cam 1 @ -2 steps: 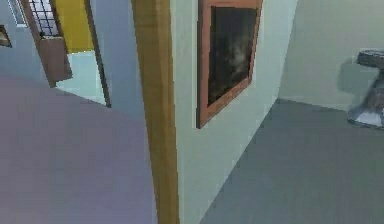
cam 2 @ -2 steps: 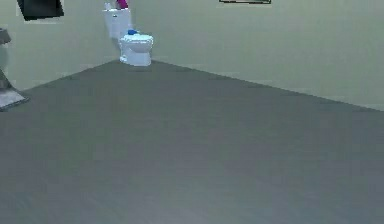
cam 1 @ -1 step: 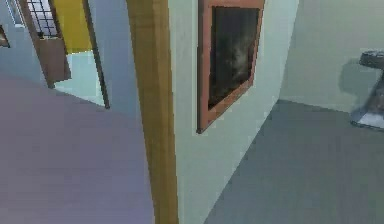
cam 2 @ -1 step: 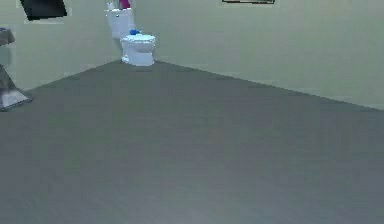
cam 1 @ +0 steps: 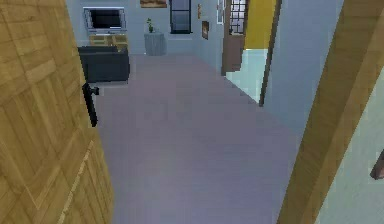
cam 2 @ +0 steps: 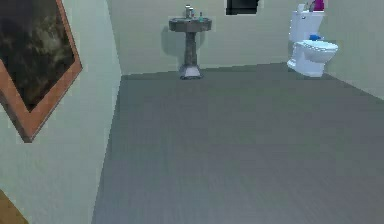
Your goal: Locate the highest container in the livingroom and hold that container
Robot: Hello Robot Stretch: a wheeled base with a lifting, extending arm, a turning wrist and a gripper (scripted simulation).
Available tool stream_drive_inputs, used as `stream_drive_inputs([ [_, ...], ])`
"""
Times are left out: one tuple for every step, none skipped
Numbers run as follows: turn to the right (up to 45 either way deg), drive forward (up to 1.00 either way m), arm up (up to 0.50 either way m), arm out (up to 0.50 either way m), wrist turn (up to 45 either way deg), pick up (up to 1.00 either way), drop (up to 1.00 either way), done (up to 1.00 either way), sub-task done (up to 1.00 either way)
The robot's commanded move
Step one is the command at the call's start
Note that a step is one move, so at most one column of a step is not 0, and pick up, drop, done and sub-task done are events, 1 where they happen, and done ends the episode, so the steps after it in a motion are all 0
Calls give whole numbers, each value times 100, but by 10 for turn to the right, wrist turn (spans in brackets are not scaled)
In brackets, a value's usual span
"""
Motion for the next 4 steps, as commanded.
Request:
stream_drive_inputs([
  [-90,0,0,0,0,0,0,0,0],
  [0,100,0,0,0,0,0,0,0],
  [-30,0,0,0,0,0,0,0,0],
  [0,50,0,0,0,0,0,0,0],
])
